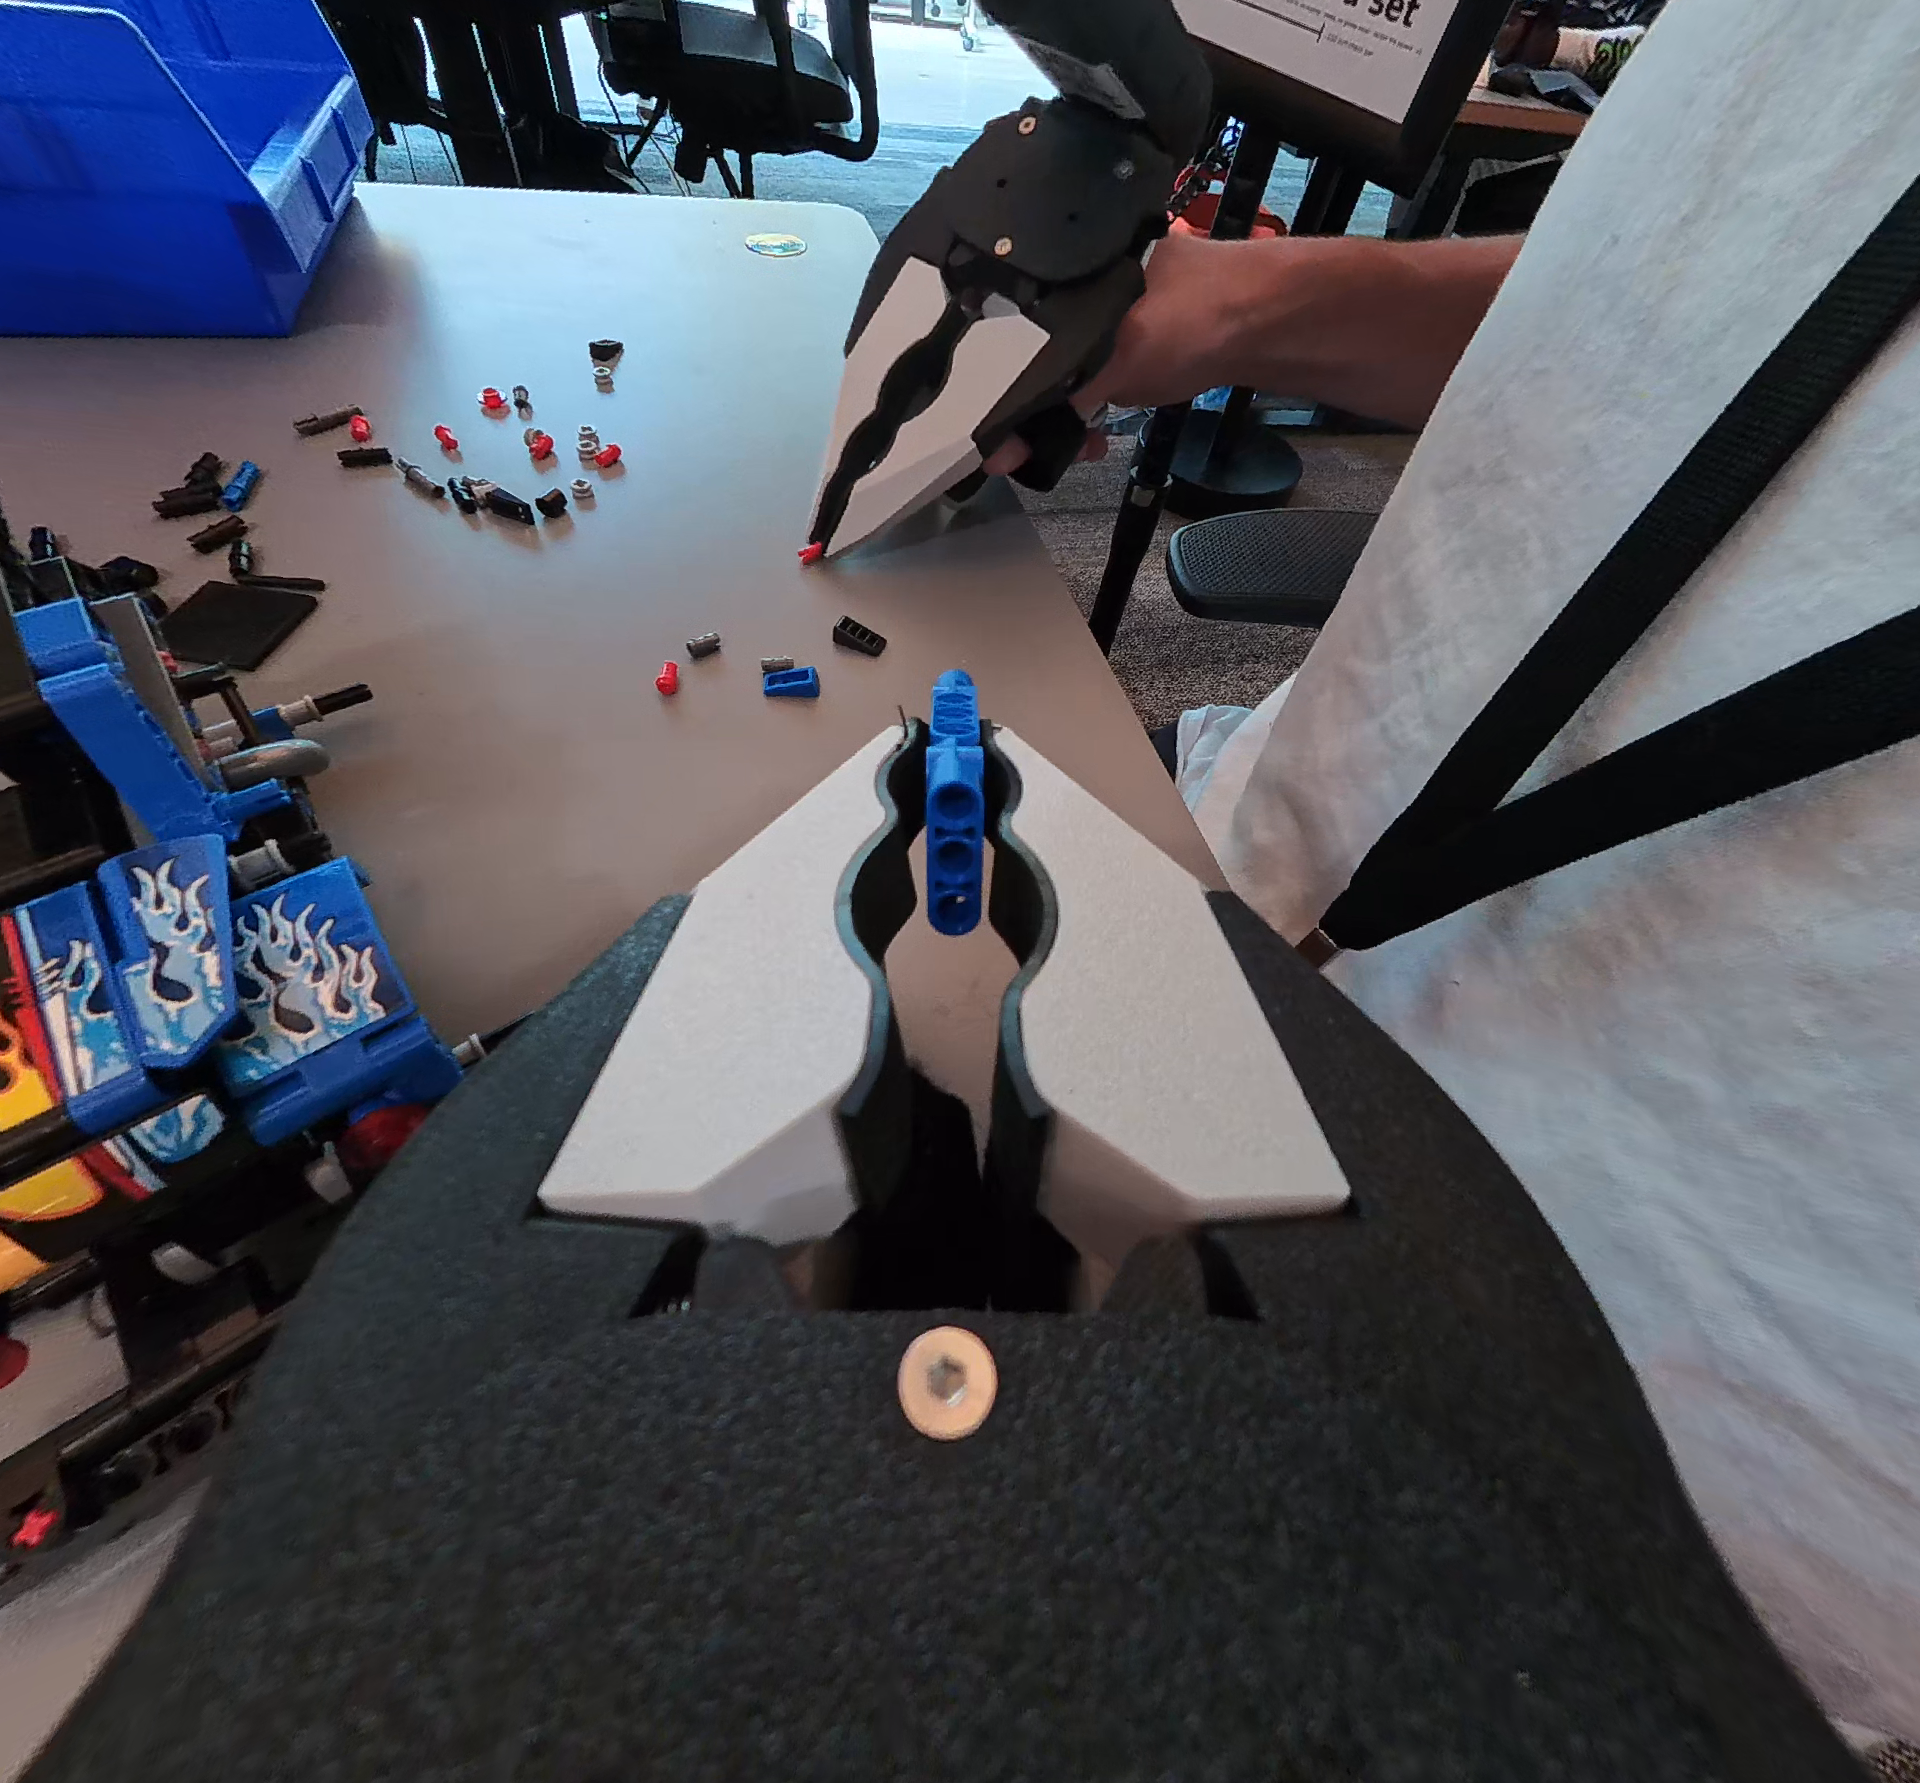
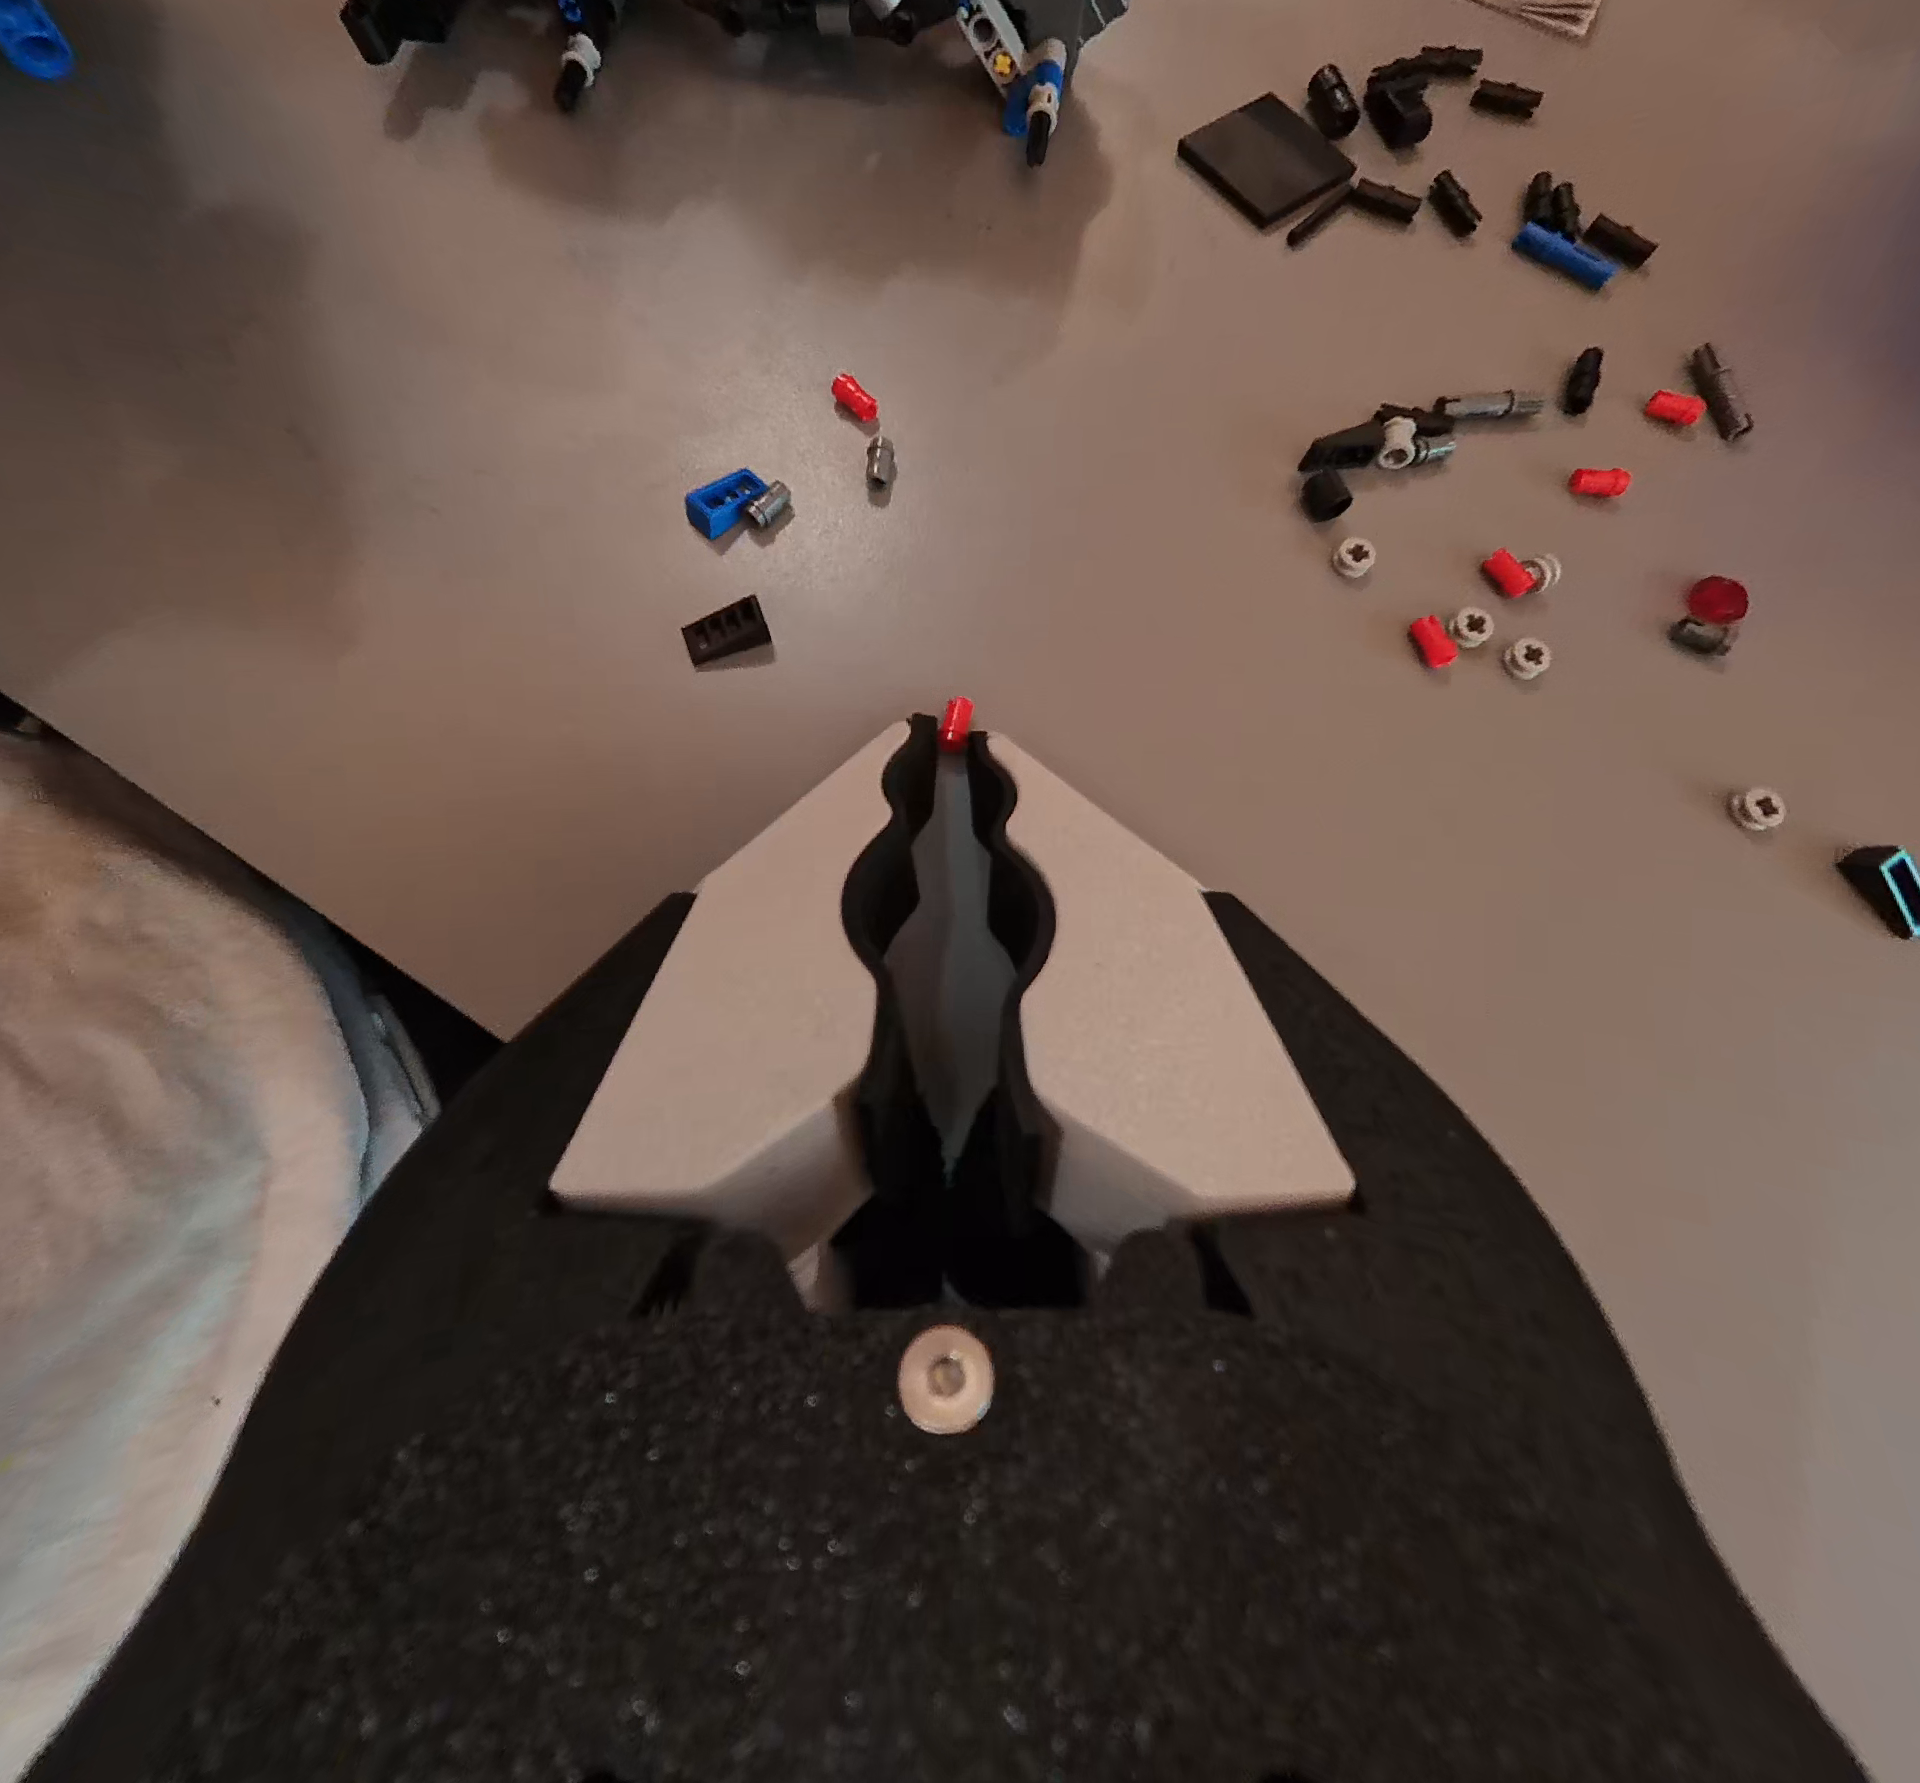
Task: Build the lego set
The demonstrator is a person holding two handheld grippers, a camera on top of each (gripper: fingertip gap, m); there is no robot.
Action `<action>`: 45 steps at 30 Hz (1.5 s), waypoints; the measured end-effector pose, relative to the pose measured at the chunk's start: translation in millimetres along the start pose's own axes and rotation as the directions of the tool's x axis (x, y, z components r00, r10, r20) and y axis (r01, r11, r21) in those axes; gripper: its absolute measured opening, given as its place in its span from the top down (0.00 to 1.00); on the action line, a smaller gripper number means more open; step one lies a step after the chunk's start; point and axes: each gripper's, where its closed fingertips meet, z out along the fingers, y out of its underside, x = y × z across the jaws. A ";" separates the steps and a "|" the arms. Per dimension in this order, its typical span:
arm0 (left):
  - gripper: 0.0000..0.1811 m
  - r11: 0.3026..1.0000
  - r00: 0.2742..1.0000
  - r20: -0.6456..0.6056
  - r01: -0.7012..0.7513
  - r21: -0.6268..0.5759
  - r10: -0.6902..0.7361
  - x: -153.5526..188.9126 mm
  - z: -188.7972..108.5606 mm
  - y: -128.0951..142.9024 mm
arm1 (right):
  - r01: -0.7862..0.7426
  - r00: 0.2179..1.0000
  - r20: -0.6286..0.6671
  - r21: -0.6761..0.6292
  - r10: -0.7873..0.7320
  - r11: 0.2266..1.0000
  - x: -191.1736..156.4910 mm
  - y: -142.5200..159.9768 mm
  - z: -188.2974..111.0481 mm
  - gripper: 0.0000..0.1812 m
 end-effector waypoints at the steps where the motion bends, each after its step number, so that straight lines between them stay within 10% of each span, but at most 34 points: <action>1: 0.97 1.000 1.000 -0.001 0.000 0.000 0.000 0.1 0.0 0.0 | -0.001 1.000 0.002 0.000 0.001 1.000 0.1 -0.4 0.5 0.97; 10: 0.97 0.997 0.998 0.015 0.057 0.054 -0.058 -8.0 -5.0 -7.1 | 0.041 0.999 0.020 0.047 -0.042 0.998 -3.7 -10.9 1.1 0.98; 23: 0.97 0.899 0.943 -0.184 0.324 0.296 -0.279 -5.6 -21.5 -42.1 | -0.025 0.813 0.538 0.417 -0.224 0.908 -120.7 -138.5 -6.9 0.98; 34: 0.97 0.916 0.938 -0.230 0.313 0.251 -0.258 3.2 -19.0 -37.3 | 0.065 0.792 0.544 0.376 -0.277 0.925 -129.2 -133.6 -10.3 0.98; 45: 0.97 0.968 0.957 -0.167 0.247 0.036 -0.238 2.8 -9.3 -6.3 | 0.469 0.775 0.309 0.305 -0.552 0.829 -131.5 -105.3 10.9 0.98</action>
